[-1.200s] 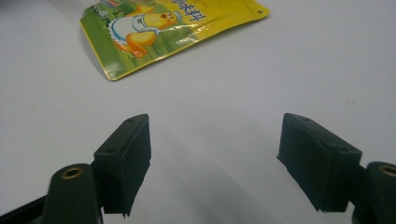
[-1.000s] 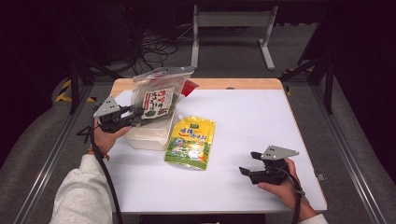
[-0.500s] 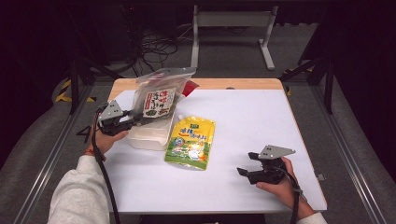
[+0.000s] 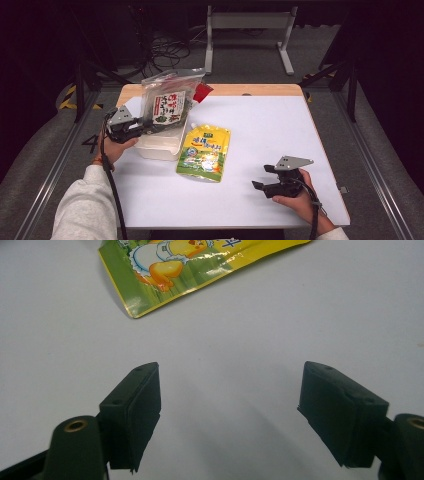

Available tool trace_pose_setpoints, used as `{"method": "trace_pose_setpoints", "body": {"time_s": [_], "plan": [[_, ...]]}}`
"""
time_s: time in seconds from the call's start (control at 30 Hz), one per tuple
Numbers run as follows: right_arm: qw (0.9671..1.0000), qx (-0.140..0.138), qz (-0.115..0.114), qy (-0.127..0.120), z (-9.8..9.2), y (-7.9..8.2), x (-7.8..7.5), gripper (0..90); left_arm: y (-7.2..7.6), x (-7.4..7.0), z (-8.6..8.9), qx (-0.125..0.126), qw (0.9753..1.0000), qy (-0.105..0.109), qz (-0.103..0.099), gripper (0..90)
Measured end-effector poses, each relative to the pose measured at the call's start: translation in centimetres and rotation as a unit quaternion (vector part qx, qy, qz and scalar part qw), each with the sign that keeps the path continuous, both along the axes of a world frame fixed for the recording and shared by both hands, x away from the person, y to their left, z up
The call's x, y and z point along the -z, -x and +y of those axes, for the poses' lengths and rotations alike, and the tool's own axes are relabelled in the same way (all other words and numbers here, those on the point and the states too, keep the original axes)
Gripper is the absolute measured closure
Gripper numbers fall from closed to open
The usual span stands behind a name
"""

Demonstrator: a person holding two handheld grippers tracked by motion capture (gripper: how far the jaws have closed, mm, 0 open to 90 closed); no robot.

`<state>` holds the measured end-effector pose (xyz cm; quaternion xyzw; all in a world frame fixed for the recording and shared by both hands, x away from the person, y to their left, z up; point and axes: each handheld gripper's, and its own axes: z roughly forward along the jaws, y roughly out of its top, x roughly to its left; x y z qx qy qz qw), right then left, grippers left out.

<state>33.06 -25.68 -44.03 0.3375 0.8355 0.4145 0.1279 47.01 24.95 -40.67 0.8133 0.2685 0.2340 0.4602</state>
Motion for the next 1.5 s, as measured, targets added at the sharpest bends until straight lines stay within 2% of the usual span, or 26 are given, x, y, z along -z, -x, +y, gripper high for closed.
{"method": "trace_pose_setpoints", "body": {"time_s": [0.1, 0.17, 0.2, 0.47, 0.53, 0.63, 0.73, 0.77, 0.8, 0.83, 0.87, 0.9, 0.93, 0.97, 1.03, 1.1, 1.13, 1.17, 1.23, 1.27, 1.3, 1.33, 1.5], "plan": [[1.0000, -0.003, 0.000, 0.002, 0.1, 0.0, 0.0, 24.1, -0.3, 0.1, 0.1, -0.002, 1.0000, 0.005, 0.007, 73.4], [1.0000, -0.002, 0.000, 0.002, 0.1, 0.0, 0.0, 24.1, -0.3, 0.0, 0.0, -0.003, 1.0000, -0.001, 0.005, 73.4], [1.0000, -0.001, -0.001, 0.001, 0.2, 0.0, 0.0, 24.1, -0.3, -0.1, -0.3, -0.007, 0.9999, -0.014, -0.001, 73.4], [0.9999, -0.009, 0.005, 0.006, 0.7, -0.2, 0.1, 24.2, -0.6, 0.0, -0.4, -0.012, 0.9998, -0.017, 0.002, 73.2], [0.9999, -0.011, 0.005, 0.006, 0.9, -0.2, 0.1, 24.2, -0.7, 0.0, -0.3, -0.011, 0.9998, -0.013, 0.006, 73.2], [0.9999, -0.014, 0.006, 0.006, 1.0, -0.3, 0.2, 24.1, -0.7, 0.2, 0.1, -0.012, 0.9997, 0.013, 0.014, 72.5], [0.9999, -0.013, 0.007, 0.007, 0.9, -0.3, 0.2, 24.1, -0.6, 0.1, 0.2, -0.012, 0.9996, 0.024, 0.012, 69.6], [0.9999, -0.014, 0.005, 0.006, 0.8, -0.3, 0.1, 24.0, -0.4, 0.0, 0.3, -0.010, 0.9991, 0.036, 0.018, 68.1], [0.9999, -0.014, 0.005, 0.006, 0.8, -0.3, 0.1, 24.0, -0.4, 0.0, 0.3, -0.010, 0.9991, 0.036, 0.018, 65.3], [0.9999, -0.013, 0.004, 0.005, 0.7, -0.3, 0.1, 24.0, -0.2, -0.1, 0.2, -0.016, 0.9992, 0.034, 0.013, 65.3], [0.9999, -0.011, 0.003, 0.003, 0.6, -0.2, 0.0, 24.0, -0.1, -0.3, 0.1, -0.016, 0.9992, 0.035, 0.013, 58.8], [1.0000, -0.008, 0.002, 0.001, 0.5, -0.2, -0.1, 24.0, 0.2, -0.7, -0.2, -0.014, 0.9992, 0.039, 0.002, 55.6], [1.0000, -0.008, 0.002, 0.001, 0.5, -0.2, -0.1, 24.0, 0.2, -0.7, -0.2, -0.014, 0.9992, 0.039, 0.002, 51.8], [1.0000, -0.006, 0.002, 0.001, 0.4, -0.2, -0.1, 24.0, 0.3, -0.9, -0.3, -0.016, 0.9987, 0.048, -0.003, 51.8], [1.0000, -0.005, 0.001, 0.002, 0.4, 0.0, -0.1, 24.0, 0.5, -1.3, -0.7, -0.024, 0.9981, 0.054, -0.017, 47.4], [1.0000, -0.007, 0.001, 0.003, 0.5, 0.0, -0.1, 24.0, 0.7, -1.7, -0.8, -0.016, 0.9960, 0.084, -0.026, 48.2], [1.0000, -0.007, 0.001, 0.004, 0.5, 0.0, -0.1, 24.0, 0.7, -2.0, -1.0, -0.020, 0.9945, 0.097, -0.033, 49.0], [1.0000, -0.007, 0.001, 0.004, 0.5, 0.0, -0.1, 23.9, 0.7, -2.0, -1.1, -0.016, 0.9938, 0.105, -0.033, 50.0], [1.0000, -0.007, 0.002, 0.004, 0.5, -0.1, 0.0, 23.9, 0.6, -2.0, -1.2, -0.016, 0.9938, 0.105, -0.034, 50.7], [1.0000, -0.006, 0.002, 0.005, 0.5, -0.1, 0.0, 23.9, 0.6, -2.0, -1.4, -0.019, 0.9947, 0.095, -0.035, 54.4], [1.0000, -0.006, 0.002, 0.005, 0.5, -0.1, 0.0, 23.9, 0.6, -1.9, -1.5, -0.005, 0.9959, 0.085, -0.032, 59.9], [1.0000, -0.006, 0.003, 0.005, 0.4, -0.1, 0.0, 23.9, 0.6, -1.8, -1.6, -0.012, 0.9962, 0.078, -0.036, 71.2], [0.9999, -0.008, 0.005, 0.005, 0.5, -0.1, 0.1, 23.9, 0.3, -1.5, -1.0, -0.012, 0.9967, 0.074, -0.030, 74.8]]}}
